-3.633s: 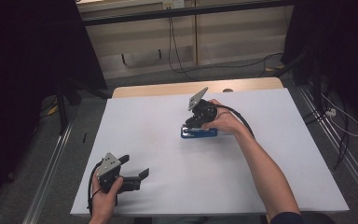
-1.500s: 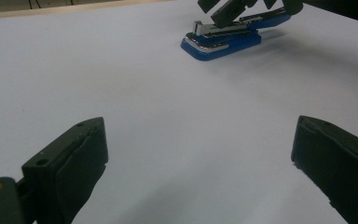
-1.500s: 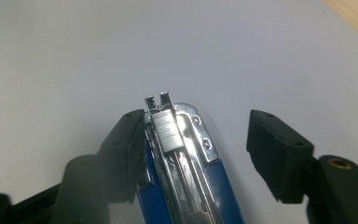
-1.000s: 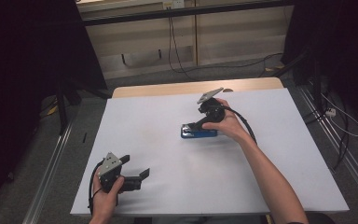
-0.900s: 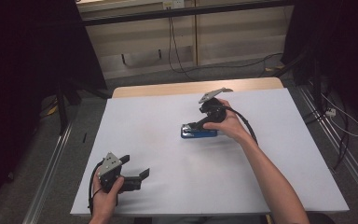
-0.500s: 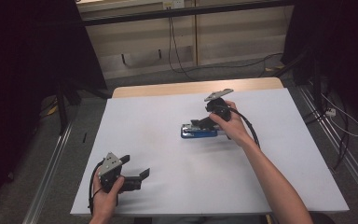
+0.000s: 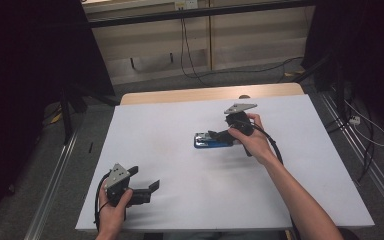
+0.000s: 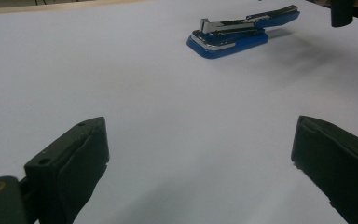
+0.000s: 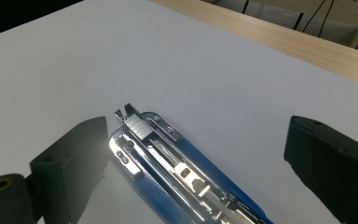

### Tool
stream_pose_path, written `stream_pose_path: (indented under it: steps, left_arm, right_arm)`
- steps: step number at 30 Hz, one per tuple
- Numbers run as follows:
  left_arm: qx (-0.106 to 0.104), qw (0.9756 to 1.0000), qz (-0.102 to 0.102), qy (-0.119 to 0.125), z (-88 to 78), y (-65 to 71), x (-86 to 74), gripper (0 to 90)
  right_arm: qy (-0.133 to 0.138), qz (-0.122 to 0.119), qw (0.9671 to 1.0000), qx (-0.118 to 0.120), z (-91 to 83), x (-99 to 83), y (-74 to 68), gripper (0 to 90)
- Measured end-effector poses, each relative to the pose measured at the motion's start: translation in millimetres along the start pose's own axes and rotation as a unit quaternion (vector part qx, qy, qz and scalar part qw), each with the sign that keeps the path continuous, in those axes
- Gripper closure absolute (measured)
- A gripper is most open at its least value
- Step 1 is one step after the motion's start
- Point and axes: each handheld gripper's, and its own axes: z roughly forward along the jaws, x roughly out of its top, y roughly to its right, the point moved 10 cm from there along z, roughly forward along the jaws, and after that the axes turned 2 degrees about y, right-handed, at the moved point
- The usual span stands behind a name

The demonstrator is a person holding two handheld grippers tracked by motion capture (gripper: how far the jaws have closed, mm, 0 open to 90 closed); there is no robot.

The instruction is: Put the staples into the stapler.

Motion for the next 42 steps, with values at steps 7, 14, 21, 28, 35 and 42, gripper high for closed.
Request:
stream_pose_path:
  steps: [7, 14, 21, 28, 35, 42]
  left_arm:
    - [0.0, 1.0, -0.001, 0.002, -0.2, 0.7, 0.2, 4.2]
    - [0.003, 1.0, -0.001, 0.0, -0.1, -1.4, -0.6, 4.2]
    - [0.003, 1.0, -0.006, 0.001, -2.8, -3.6, -2.7, 4.2]
    - [0.009, 0.9999, -0.003, 0.004, -3.1, -4.4, -0.7, 4.5]
    - [0.008, 0.9996, 0.007, 0.025, 2.1, 1.9, 9.6, 5.0]
    - [0.011, 0.9997, 0.009, 0.021, 0.1, 2.3, 7.5, 5.0]
  right_arm:
    - [0.022, 0.013, 0.9993, -0.027, -16.0, -1.3, 6.2, 6.1]
    - [0.04, 0.029, 0.9977, -0.047, -30.2, -6.6, 12.9, 5.3]
    - [0.058, 0.037, 0.9954, -0.068, -46.0, -10.8, 21.2, 5.3]
    - [0.075, 0.038, 0.9933, -0.08, -61.5, -21.0, 23.9, 5.1]
    - [0.08, 0.035, 0.9917, -0.095, -74.2, -32.3, 26.6, 4.5]
    - [0.101, 0.034, 0.9881, -0.111, -87.6, -36.9, 26.5, 4.5]
